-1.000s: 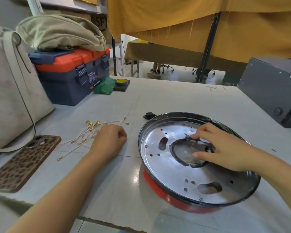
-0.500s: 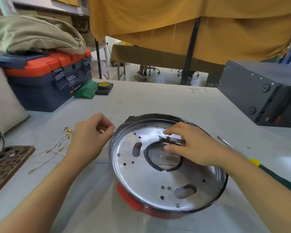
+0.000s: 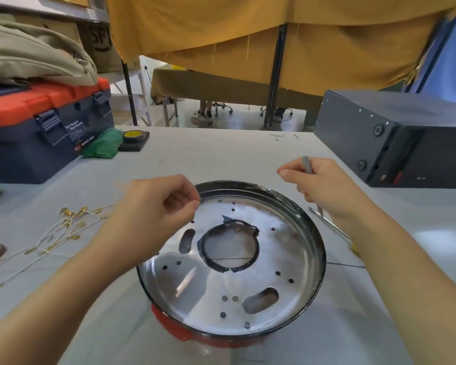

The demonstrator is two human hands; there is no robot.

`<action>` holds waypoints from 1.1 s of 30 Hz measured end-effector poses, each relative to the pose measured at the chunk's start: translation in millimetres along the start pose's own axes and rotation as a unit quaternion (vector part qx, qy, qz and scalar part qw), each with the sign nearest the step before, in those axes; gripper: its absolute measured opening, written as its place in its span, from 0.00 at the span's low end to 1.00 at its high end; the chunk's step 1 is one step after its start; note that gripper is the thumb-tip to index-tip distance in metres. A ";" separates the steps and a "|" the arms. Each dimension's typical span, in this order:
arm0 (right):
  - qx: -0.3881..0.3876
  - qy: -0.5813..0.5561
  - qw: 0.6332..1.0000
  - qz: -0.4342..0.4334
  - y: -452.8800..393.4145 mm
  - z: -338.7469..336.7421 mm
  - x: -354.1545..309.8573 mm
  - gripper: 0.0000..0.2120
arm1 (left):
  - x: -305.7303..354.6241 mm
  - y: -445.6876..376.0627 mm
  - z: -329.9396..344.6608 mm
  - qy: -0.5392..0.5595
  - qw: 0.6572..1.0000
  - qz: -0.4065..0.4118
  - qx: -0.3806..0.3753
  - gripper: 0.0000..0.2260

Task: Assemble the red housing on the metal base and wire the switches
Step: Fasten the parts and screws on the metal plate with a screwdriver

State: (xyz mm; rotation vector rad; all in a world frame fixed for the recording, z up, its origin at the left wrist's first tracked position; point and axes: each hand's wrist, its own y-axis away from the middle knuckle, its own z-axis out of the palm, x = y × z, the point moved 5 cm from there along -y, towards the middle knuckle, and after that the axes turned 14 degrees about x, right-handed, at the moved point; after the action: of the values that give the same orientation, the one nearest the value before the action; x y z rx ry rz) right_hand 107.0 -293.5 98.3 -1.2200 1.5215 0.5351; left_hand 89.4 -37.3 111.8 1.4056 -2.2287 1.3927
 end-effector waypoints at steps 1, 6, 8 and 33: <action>-0.008 0.001 1.000 0.008 0.2 -1.8 3.6 0.05 | 4.7 0.4 6.3 0.004 1.000 0.005 -0.017 0.06; -0.056 0.142 0.988 0.000 7.2 -1.4 22.5 0.20 | 16.3 0.8 40.9 0.014 0.990 0.021 -0.137 0.07; -0.112 0.164 0.980 0.018 13.9 0.3 31.4 0.22 | 13.6 1.9 51.3 -0.010 0.984 0.035 -0.176 0.08; -0.141 -0.023 0.980 0.138 32.5 15.7 57.6 0.25 | 36.2 -8.9 83.0 0.027 0.954 0.086 -0.286 0.03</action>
State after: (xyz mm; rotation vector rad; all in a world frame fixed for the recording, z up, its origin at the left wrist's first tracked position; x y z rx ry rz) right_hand 90.1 -292.1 32.5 -1.2034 1.6240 0.9851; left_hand 103.0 -125.0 91.5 0.9805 -2.4776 0.7049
